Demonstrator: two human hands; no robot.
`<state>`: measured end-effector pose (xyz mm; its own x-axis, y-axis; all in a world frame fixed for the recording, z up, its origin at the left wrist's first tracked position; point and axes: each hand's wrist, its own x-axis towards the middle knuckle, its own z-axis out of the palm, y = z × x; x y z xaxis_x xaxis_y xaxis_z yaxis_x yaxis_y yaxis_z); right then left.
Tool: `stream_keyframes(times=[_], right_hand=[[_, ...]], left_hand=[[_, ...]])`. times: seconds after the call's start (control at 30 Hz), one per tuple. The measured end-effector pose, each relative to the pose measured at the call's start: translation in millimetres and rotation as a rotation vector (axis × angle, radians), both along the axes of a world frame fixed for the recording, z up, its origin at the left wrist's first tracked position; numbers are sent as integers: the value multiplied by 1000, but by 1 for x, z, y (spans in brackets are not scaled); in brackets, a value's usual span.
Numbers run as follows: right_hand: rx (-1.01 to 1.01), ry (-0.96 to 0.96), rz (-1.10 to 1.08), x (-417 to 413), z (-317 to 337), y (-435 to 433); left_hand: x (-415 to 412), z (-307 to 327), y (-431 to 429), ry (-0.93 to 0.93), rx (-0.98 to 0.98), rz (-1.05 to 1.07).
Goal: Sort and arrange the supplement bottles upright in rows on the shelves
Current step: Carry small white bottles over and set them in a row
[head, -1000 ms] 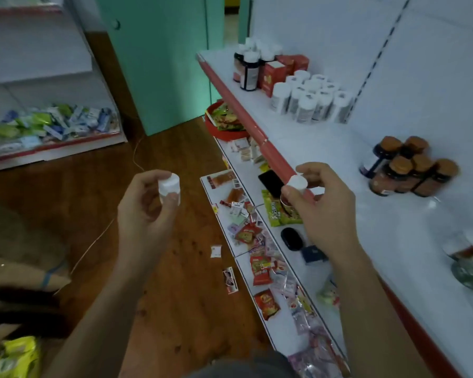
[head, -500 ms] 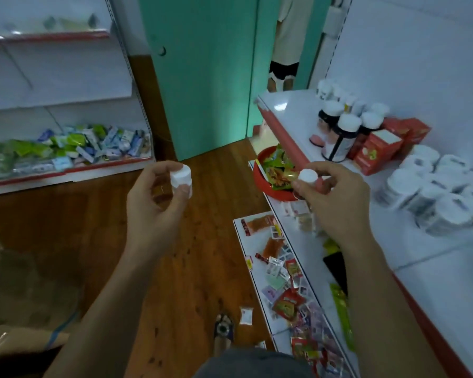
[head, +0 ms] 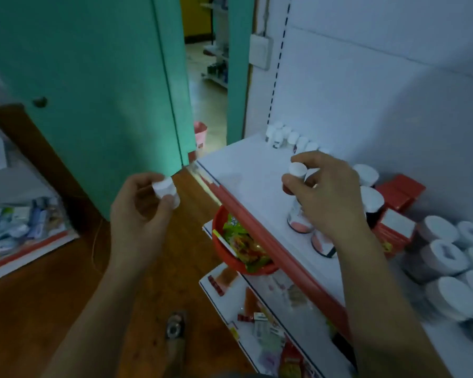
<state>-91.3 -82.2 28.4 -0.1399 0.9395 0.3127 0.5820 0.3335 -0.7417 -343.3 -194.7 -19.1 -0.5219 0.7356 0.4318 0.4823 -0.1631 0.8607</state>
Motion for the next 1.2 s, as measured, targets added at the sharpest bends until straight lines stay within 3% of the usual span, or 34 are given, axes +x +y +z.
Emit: stream_keyframes(times=[0.33, 0.5, 0.7, 0.9, 0.97, 1.1, 1.2], right_hand=[[-48, -116, -467, -49, -19, 123], [-133, -124, -581, -92, -56, 185], [-104, -209, -682, -107, -93, 231], [9, -108, -793, -112, -102, 230], [27, -77, -744, -116, -97, 211], [-138, -36, -478, -124, -92, 186], [-82, 88, -576, -120, -97, 186]], left_hand=[[-47, -25, 240, -7, -156, -589], [-62, -45, 316, -26, -269, -742], [-64, -61, 361, -46, -353, -864], [-56, -60, 381, -128, -352, -927], [-50, -55, 385, -178, -351, -952], [-27, -45, 387, -173, -341, -1083], [-8, -39, 385, -144, -336, -1242]])
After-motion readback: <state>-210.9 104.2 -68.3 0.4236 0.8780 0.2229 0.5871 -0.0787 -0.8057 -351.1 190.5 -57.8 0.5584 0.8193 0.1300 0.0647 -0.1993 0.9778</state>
